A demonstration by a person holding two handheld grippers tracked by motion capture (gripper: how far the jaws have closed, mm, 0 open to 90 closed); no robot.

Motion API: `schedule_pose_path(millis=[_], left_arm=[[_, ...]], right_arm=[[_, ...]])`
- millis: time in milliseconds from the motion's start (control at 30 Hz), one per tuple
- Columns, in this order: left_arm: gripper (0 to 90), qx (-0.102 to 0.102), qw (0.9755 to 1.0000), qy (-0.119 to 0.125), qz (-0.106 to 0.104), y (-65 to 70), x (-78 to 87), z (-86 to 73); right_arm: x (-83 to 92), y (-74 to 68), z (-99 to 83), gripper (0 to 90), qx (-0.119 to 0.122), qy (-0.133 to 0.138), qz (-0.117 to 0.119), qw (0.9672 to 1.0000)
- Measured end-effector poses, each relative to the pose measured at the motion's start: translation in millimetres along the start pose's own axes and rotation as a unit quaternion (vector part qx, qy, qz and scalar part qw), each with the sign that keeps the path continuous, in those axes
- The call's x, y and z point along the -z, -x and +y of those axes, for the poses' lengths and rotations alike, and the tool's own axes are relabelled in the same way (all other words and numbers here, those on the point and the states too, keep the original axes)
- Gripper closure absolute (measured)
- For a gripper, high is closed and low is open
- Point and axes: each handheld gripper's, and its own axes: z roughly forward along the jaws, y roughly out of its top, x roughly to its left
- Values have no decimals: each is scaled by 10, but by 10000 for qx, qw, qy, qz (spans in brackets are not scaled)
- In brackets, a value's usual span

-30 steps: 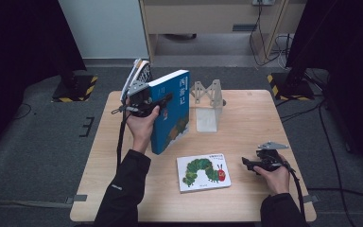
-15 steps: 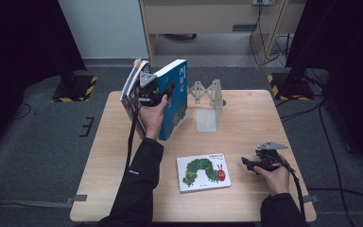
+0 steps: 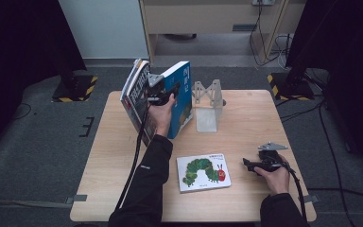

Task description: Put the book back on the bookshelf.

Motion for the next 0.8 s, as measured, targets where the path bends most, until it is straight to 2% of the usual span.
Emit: schedule_pose_path(millis=[133,267,367,800], left_arm=[[608,-166,9997,-144,53,7,-42,-31],[608,-22,9998,-170,104,-33,-76,-91],[607,9,9998,-158,116,-34,-94,-124],[602,-313,9993,-171,67,82,-55,-194]], right_arm=[[-13,11,-17,170,4,-35,-60,10000],[-29,-8,-36,132,67,6,-135,9999],[-34,-18,-45,117,87,23,-149,9998],[-28,-14,-60,108,80,54,-143,9999]])
